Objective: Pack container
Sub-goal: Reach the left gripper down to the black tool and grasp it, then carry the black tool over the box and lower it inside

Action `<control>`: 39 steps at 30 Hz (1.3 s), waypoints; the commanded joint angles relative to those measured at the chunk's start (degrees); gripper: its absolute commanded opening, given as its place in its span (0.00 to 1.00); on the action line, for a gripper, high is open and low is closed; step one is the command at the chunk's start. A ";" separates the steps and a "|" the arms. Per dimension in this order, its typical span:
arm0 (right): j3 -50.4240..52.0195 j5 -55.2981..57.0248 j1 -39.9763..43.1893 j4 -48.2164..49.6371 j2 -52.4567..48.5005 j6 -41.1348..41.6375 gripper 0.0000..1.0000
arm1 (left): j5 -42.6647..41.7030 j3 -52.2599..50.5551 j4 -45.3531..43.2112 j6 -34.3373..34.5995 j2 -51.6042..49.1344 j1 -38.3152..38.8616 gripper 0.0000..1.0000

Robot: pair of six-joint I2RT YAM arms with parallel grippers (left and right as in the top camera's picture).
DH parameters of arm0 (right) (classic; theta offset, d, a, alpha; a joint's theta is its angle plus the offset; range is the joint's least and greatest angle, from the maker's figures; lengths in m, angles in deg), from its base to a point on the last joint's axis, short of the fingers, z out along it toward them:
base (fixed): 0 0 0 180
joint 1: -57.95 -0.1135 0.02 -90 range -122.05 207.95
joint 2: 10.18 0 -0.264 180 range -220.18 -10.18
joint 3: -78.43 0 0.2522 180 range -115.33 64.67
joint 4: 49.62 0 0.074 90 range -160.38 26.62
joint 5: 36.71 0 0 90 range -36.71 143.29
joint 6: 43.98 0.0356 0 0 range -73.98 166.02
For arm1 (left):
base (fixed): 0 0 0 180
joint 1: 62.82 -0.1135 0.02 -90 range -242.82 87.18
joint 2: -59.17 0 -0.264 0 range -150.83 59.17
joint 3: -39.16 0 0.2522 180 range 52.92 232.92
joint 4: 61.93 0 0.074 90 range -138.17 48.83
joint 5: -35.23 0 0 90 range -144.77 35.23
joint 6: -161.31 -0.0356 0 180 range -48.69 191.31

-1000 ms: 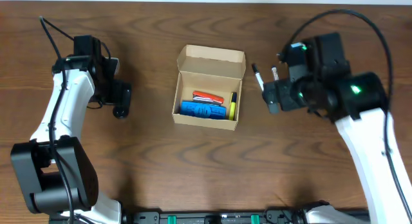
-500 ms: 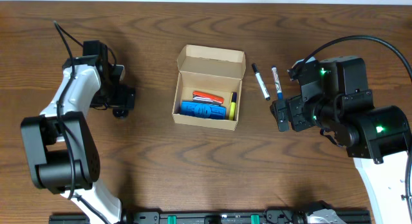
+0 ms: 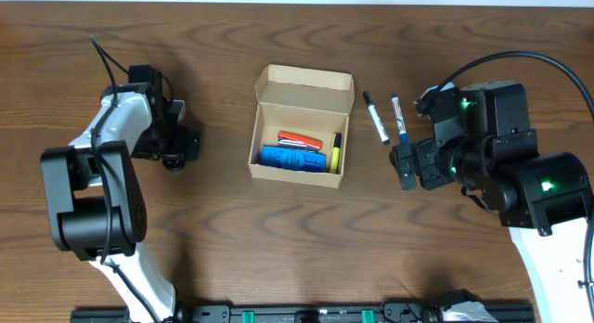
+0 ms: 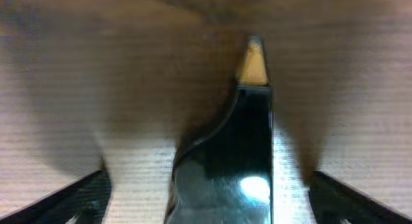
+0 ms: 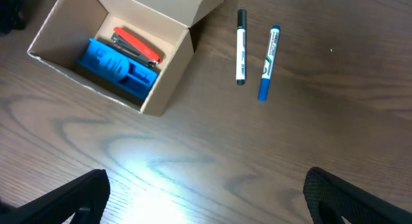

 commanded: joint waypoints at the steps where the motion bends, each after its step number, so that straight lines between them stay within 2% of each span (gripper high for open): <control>1: 0.22 -0.04 -0.20 0.00 0.35 -0.90 0.99 | -2.86 -0.33 -0.11 -0.17 -2.01 0.13 0.87; 3: 0.22 -0.04 -0.20 -0.02 0.35 -0.90 0.99 | -2.82 -0.33 -0.07 0.13 -2.38 0.13 0.78; 6: 0.22 -0.04 -0.20 0.00 0.35 -0.90 0.99 | -2.80 -0.33 0.04 0.98 -2.43 0.13 0.58; 9: 0.22 -0.04 -0.20 0.00 0.35 -0.90 0.99 | -2.78 -0.33 0.07 2.56 -2.40 0.13 0.44; 22: 0.22 -0.04 -0.20 -0.02 0.35 -0.90 0.99 | -2.21 0.96 4.00 4.85 -2.32 0.13 0.06; 32: 0.22 -0.04 -0.20 -0.02 0.35 -0.92 0.99 | -2.23 10.10 12.76 6.36 1.33 0.83 0.06; 39: 0.22 -0.04 -0.20 -0.02 0.35 -0.90 0.99 | -2.51 16.50 14.16 8.57 8.55 6.56 0.06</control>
